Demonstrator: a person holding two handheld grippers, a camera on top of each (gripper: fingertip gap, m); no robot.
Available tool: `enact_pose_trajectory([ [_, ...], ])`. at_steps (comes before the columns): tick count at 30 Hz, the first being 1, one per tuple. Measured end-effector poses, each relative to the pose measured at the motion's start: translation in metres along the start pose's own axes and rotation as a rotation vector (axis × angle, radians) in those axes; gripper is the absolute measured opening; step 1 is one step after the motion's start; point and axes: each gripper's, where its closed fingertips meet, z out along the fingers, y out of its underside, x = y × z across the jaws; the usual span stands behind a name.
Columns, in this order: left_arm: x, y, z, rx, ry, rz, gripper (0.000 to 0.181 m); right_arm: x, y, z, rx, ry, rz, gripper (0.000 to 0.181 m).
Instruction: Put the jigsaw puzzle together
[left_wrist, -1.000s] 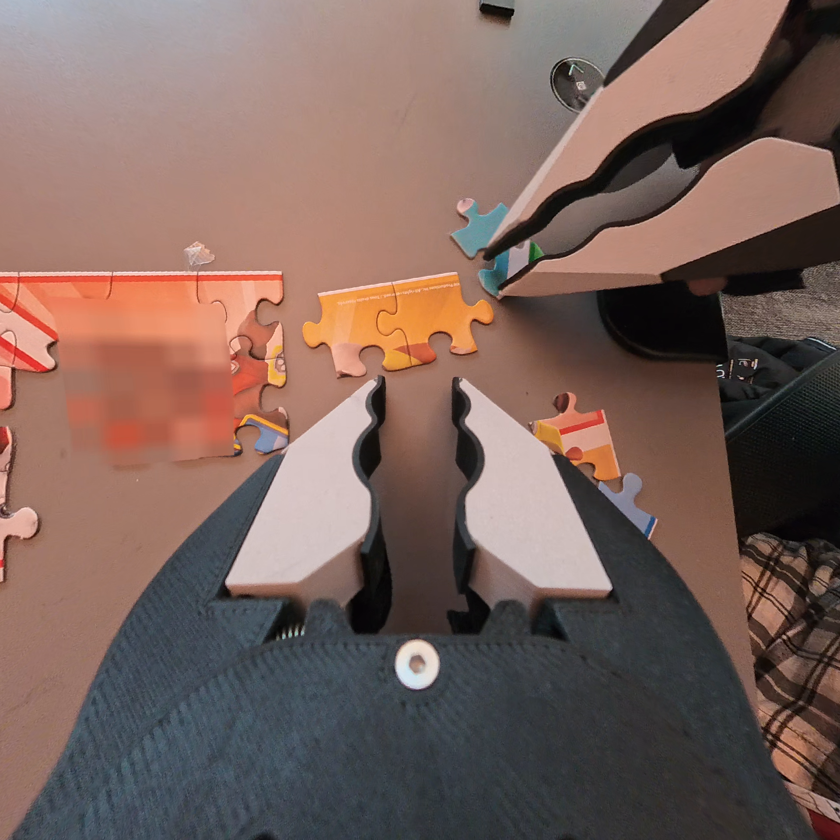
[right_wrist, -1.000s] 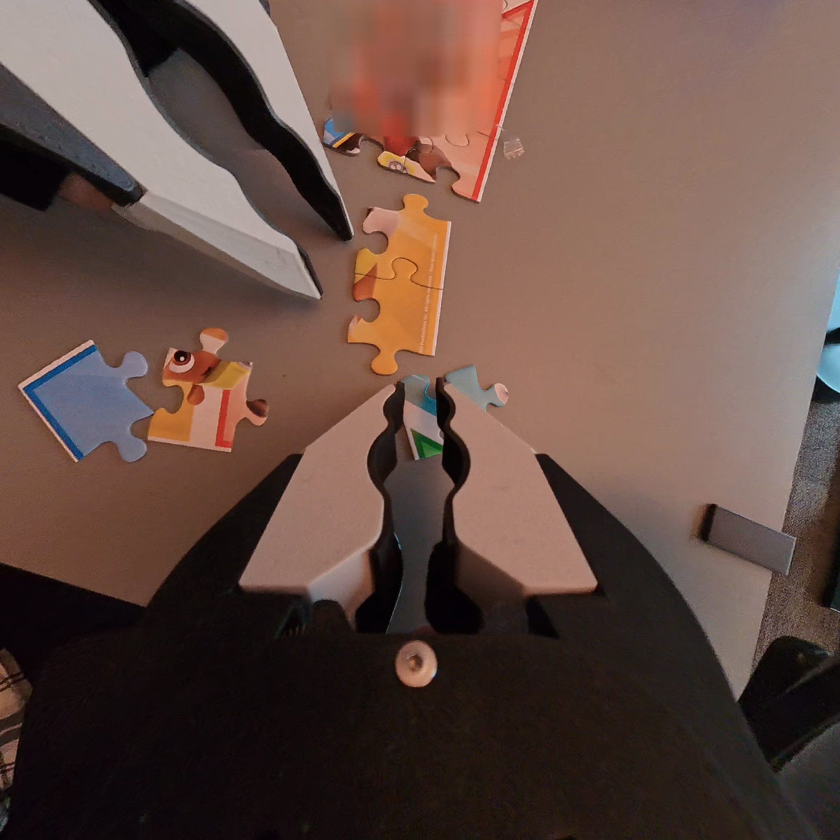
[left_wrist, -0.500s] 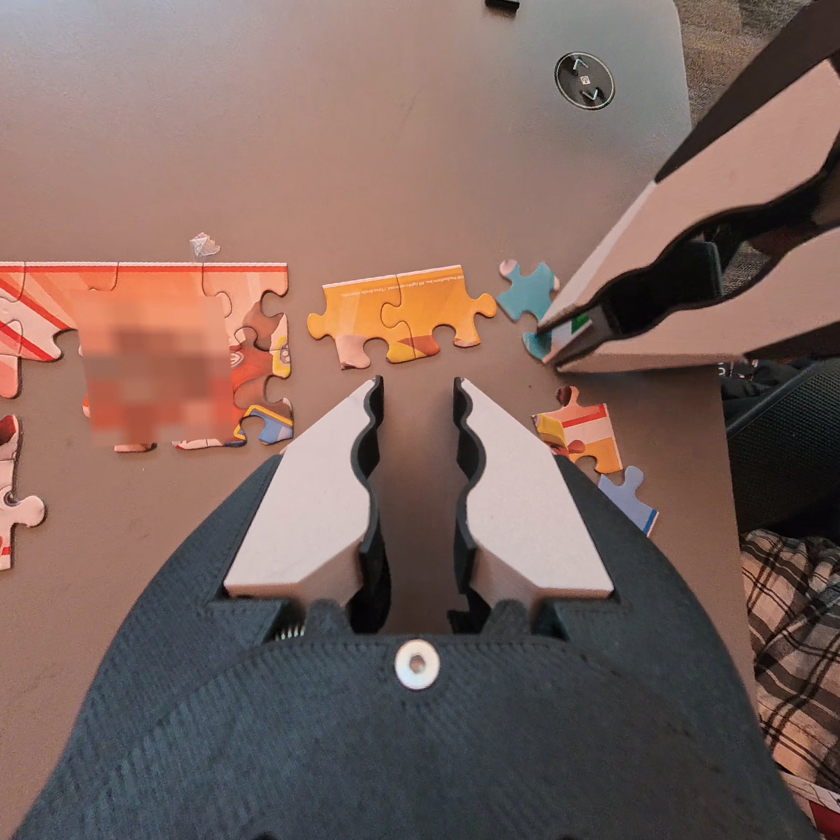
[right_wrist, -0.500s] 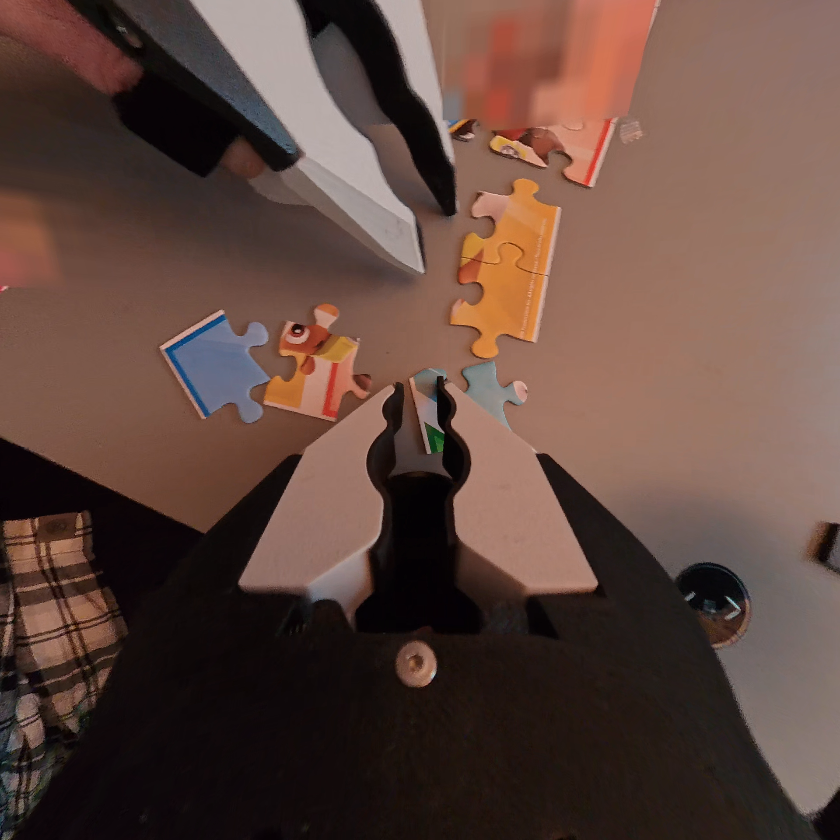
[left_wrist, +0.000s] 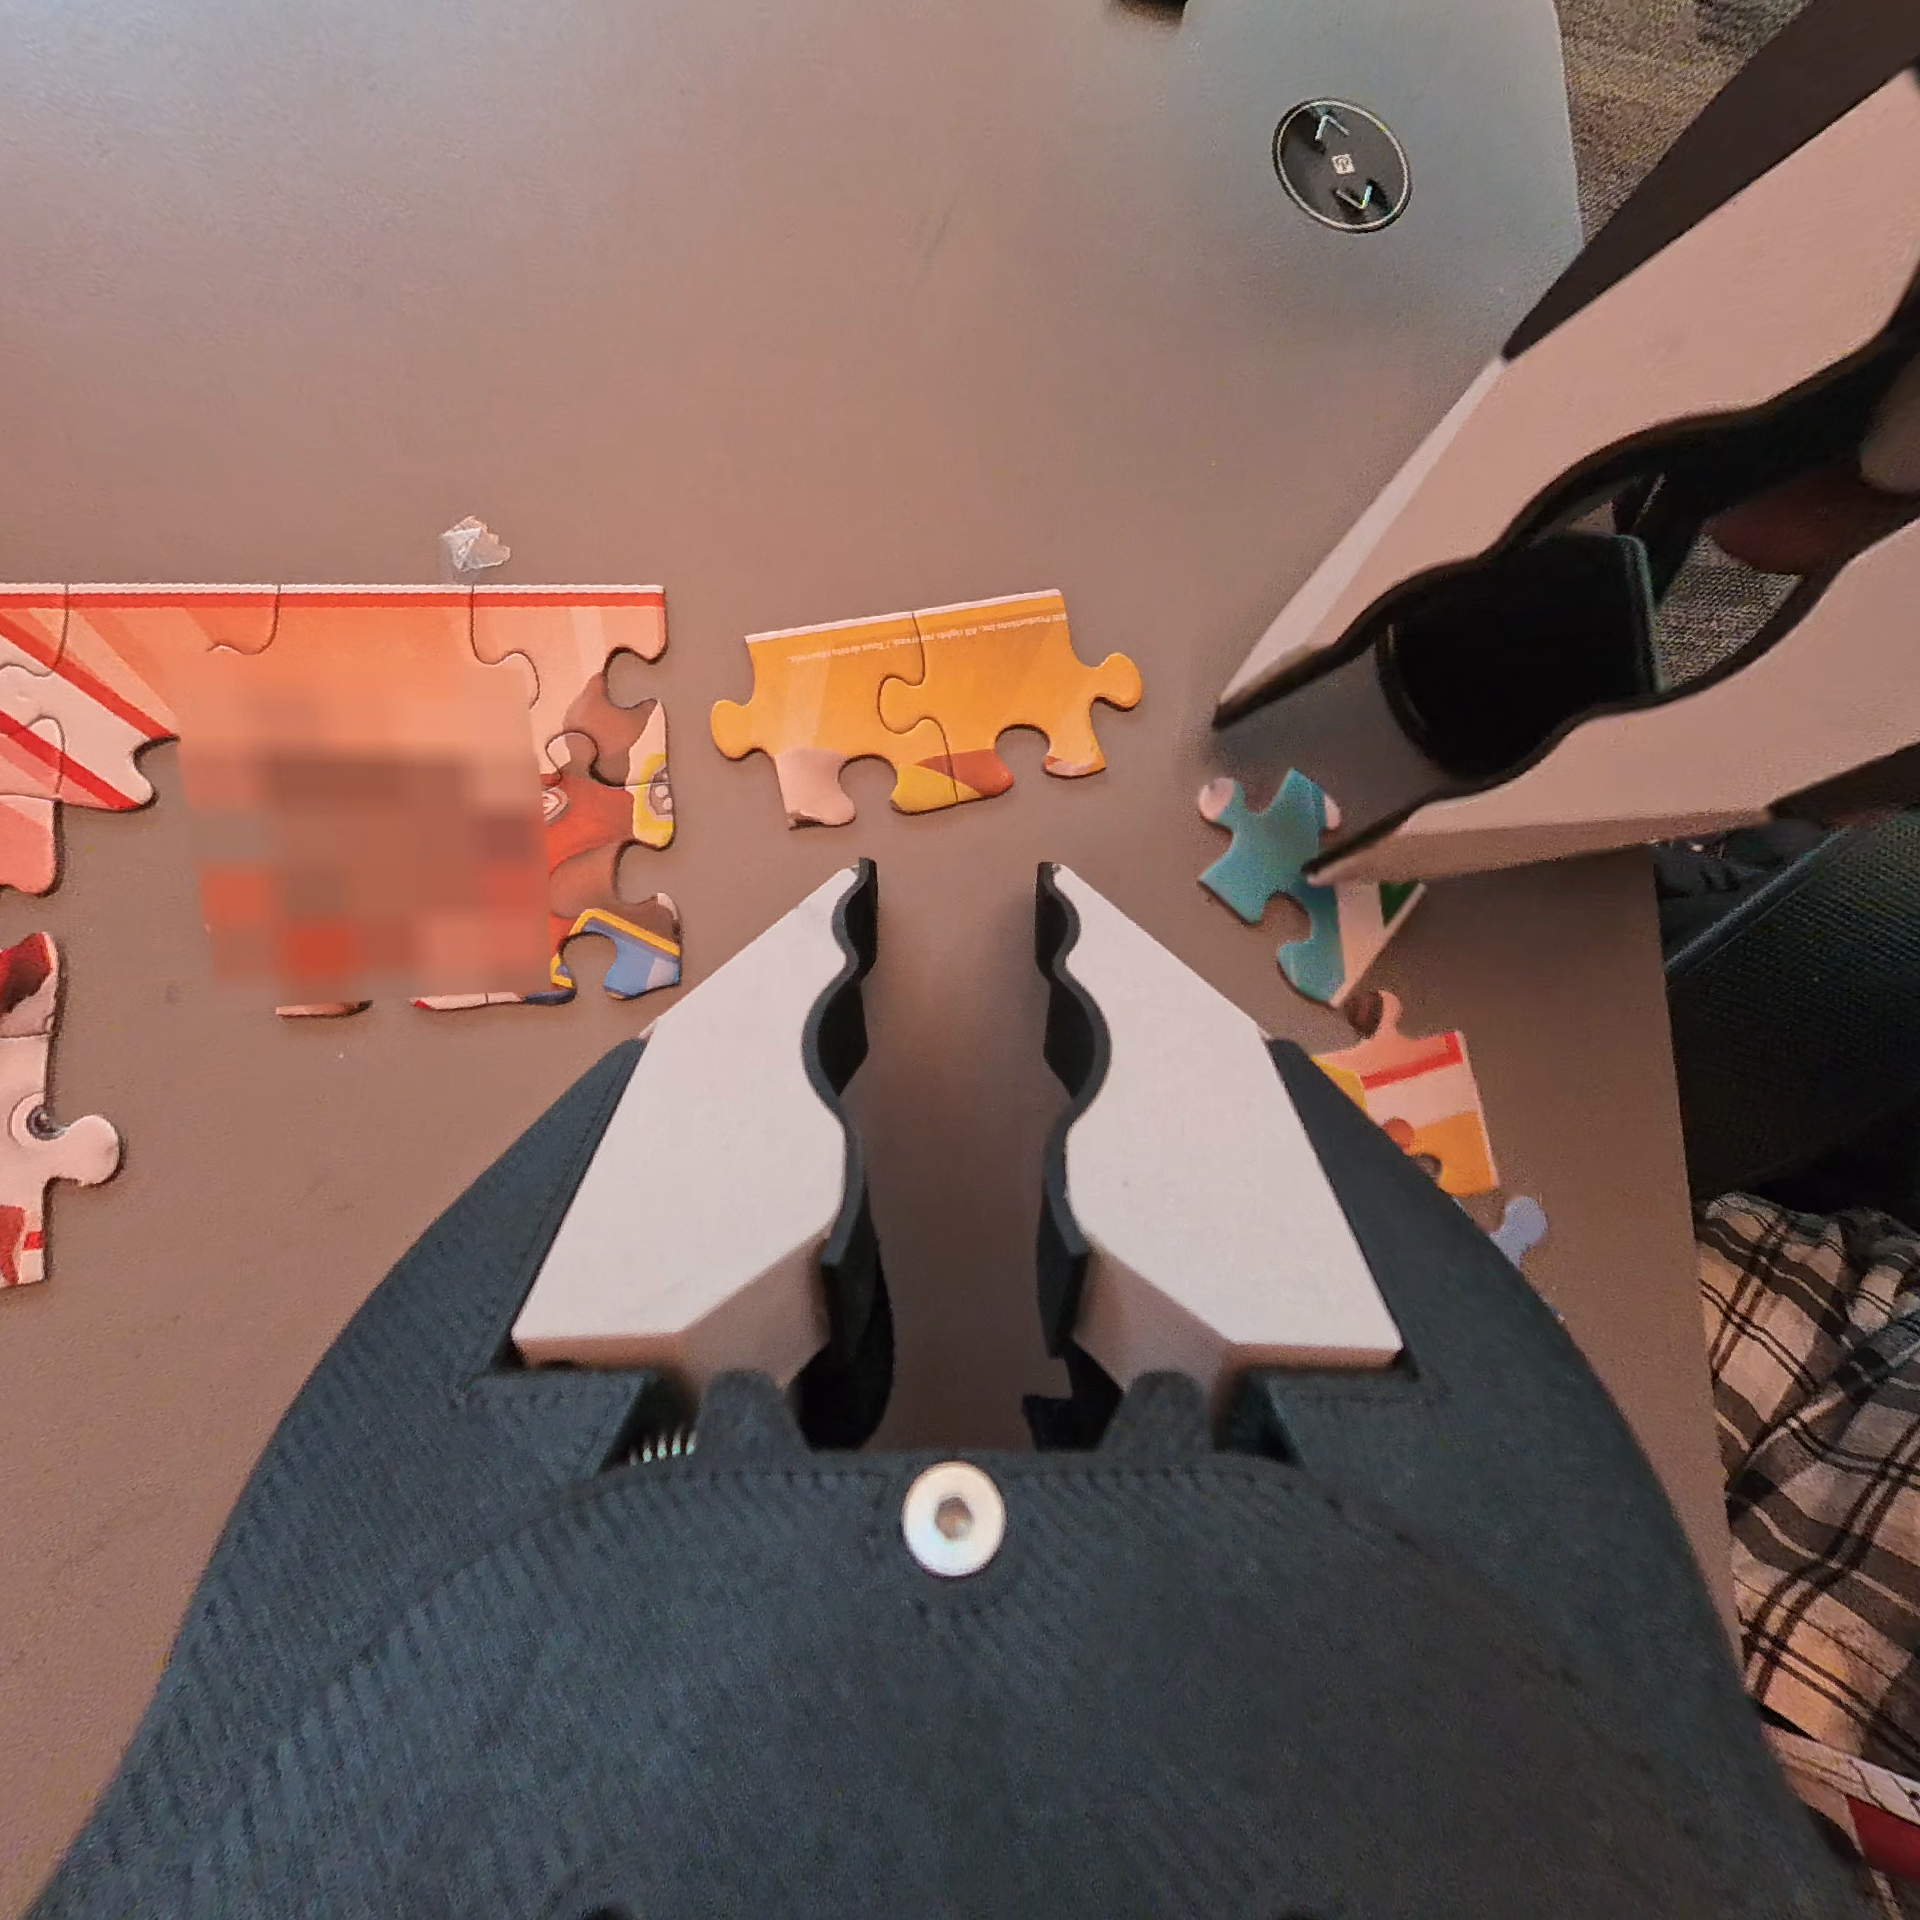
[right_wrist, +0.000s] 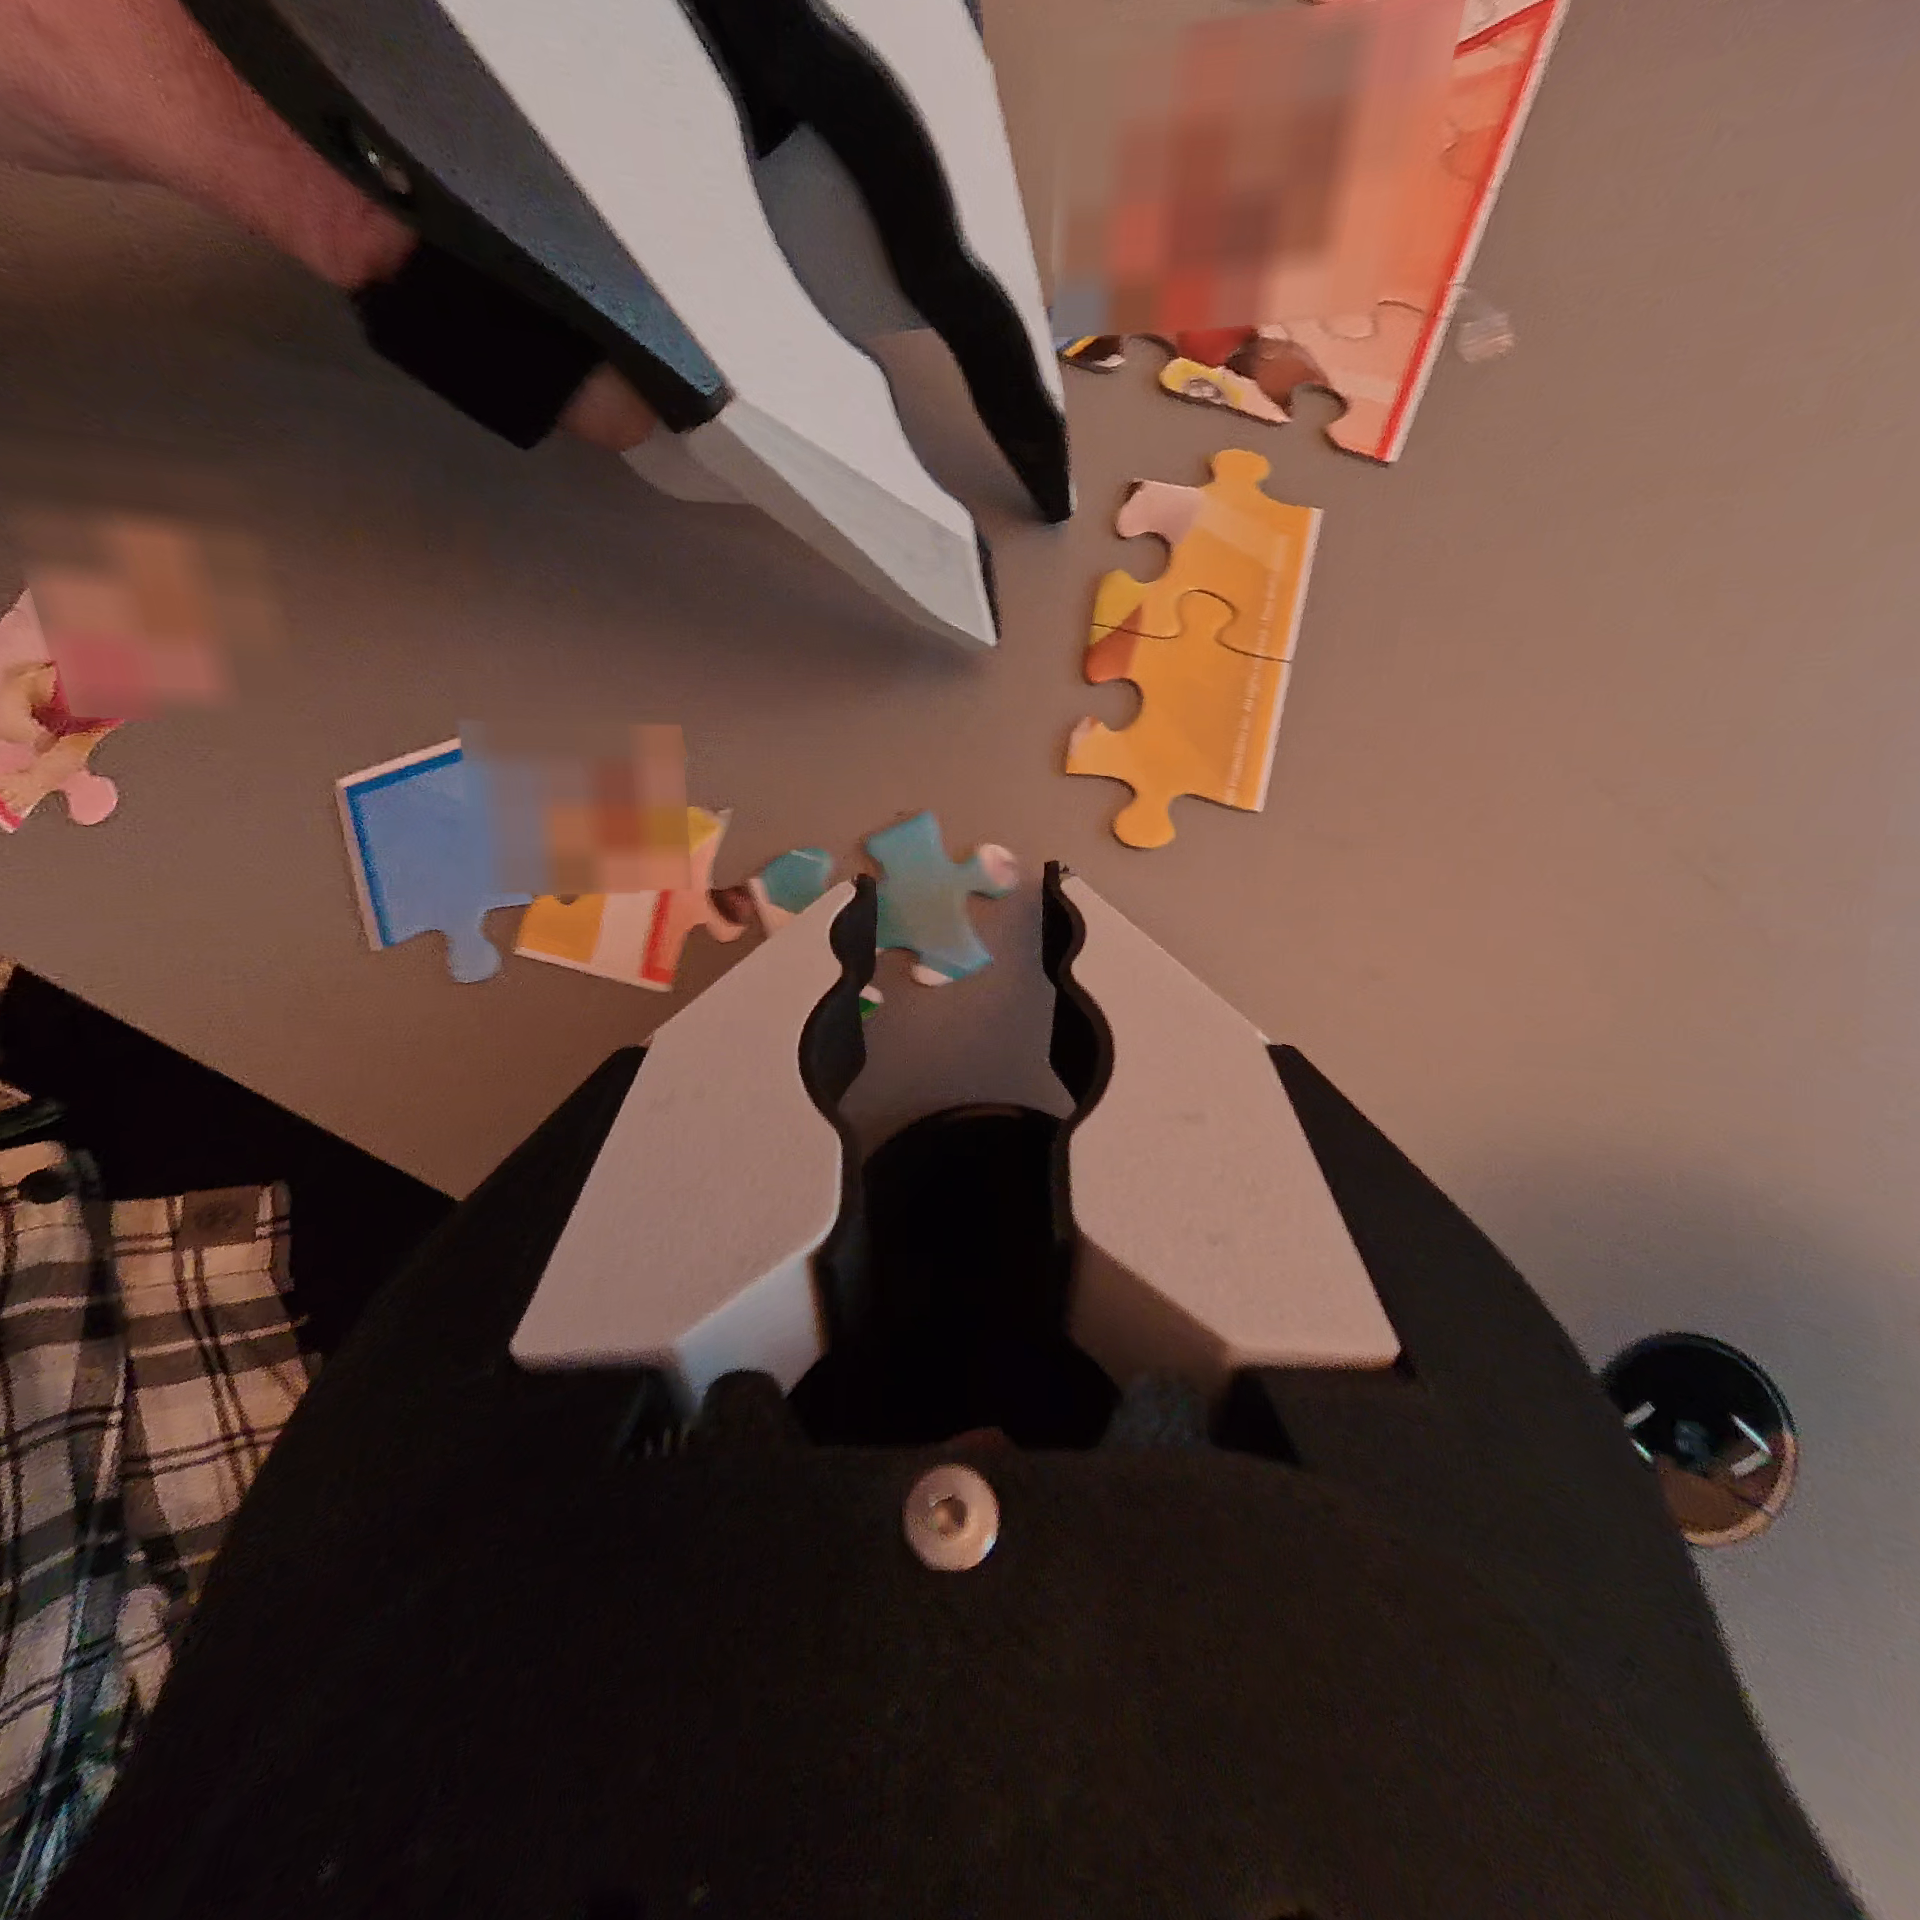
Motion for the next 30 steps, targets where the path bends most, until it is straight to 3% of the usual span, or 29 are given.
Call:
enact_pose_trajectory([
  [5, 0.001, 0.005, -0.003, -0.015, 0.000, 0.014, 0.032, 0.006, 0.009, -0.015, 0.008, 0.009, 0.035, 0.033],
  [10, 0.004, 0.008, -0.010, -0.028, 0.004, 0.033, 0.034, -0.013, 0.015, -0.006, -0.021, -0.057, -0.008, 0.033],
  [21, 0.004, 0.026, -0.051, -0.036, -0.021, 0.045, 0.033, -0.045, -0.021, 0.026, 0.003, -0.117, -0.126, 0.024],
  [25, -0.015, 0.029, -0.061, -0.020, -0.068, 0.029, 0.033, -0.009, -0.044, 0.022, 0.074, 0.014, -0.092, 0.036],
  [28, -0.026, 0.024, -0.061, -0.009, -0.083, 0.032, 0.034, 0.030, -0.036, 0.026, 0.005, 0.128, -0.054, 0.057],
  [30, -0.032, 0.021, -0.058, -0.009, -0.094, 0.036, 0.034, 0.039, -0.033, 0.032, -0.016, 0.112, -0.015, 0.060],
])
